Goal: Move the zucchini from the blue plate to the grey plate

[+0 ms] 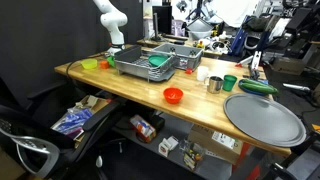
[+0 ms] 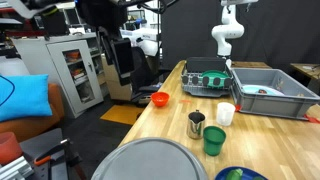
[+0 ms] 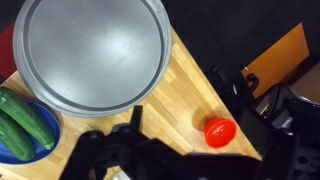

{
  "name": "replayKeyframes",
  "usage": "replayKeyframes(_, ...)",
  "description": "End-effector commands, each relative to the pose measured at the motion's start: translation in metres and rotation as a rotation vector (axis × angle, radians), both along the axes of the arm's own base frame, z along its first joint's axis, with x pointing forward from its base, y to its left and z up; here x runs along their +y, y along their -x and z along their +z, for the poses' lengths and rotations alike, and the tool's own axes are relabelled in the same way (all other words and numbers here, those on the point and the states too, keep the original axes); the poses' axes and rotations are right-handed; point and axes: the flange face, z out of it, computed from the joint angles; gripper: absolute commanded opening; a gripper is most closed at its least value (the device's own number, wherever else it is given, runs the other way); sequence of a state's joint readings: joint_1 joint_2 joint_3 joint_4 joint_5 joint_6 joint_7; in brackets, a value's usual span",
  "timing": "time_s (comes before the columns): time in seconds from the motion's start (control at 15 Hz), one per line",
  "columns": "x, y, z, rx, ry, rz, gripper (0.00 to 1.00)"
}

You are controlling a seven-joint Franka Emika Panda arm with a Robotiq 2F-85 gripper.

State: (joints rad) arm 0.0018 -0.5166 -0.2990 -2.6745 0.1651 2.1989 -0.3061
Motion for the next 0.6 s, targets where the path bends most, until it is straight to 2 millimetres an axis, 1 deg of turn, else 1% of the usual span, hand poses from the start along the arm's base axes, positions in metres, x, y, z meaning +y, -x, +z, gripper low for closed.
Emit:
replayKeyframes(0.0,0.000,0.000,0.000,0.001,0.000,0.000,1.00)
replayKeyframes(0.13,-0.008,-0.003,-0.002,-0.001,0.030,-0.015,1.00)
replayKeyframes(0.4,-0.044,-0.011,-0.010,-0.015,0.085,-0.062,1.00)
replayKeyframes(0.53,-0.061,-0.015,-0.019,-0.012,0.127,-0.069,1.00)
